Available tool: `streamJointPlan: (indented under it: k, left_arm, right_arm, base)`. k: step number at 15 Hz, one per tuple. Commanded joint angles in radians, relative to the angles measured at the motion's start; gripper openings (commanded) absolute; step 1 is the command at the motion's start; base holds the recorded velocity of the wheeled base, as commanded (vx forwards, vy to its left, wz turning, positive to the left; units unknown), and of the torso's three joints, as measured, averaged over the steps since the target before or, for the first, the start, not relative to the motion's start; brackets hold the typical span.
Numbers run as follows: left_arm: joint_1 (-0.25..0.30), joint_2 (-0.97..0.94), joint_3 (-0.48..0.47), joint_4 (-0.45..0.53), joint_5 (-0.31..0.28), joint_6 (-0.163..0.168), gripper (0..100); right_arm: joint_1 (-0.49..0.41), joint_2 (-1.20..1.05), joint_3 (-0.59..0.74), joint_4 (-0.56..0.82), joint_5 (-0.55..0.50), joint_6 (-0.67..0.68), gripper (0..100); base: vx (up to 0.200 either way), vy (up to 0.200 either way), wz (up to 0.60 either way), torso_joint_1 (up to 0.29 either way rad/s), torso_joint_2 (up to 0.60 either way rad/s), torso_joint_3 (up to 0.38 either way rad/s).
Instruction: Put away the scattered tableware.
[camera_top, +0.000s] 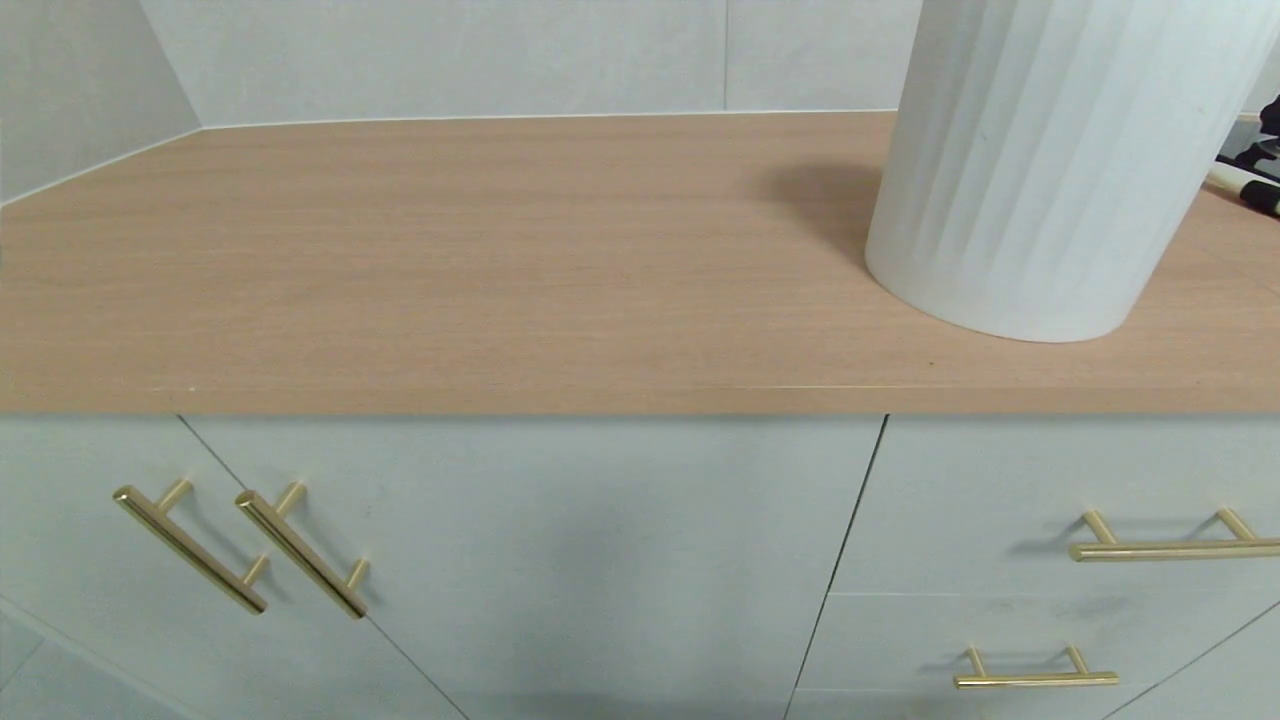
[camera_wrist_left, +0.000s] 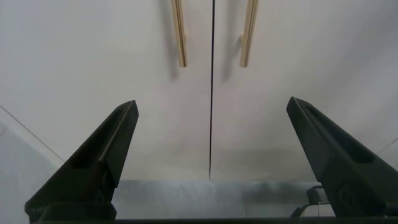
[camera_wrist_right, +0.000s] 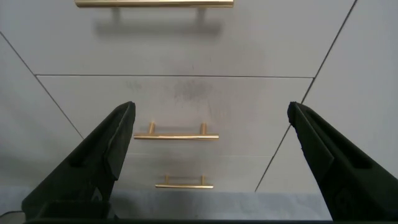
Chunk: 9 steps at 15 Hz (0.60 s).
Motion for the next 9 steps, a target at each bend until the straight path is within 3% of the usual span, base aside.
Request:
streamJointPlan:
  k: [1,2,9]
  left_arm:
    - [0.000,0.000,0.000,0.000,0.000,0.000,100]
    - [0.000,0.000,0.000,0.000,0.000,0.000,100]
    - [0.000,0.000,0.000,0.000,0.000,-0.002,100]
  right_arm:
    - [0.000,0.002,0.000,0.000,0.000,-0.002,100]
    - [0.000,0.002,0.000,0.000,0.000,0.000,100]
    - [0.000,0.002,0.000,0.000,0.000,-0.002,100]
  base:
    - [0.000,0.000,0.00,0.000,0.00,0.000]
    - [0.000,0.000,-0.60,0.002,0.00,0.007]
    - [0.000,0.000,0.00,0.000,0.00,0.000]
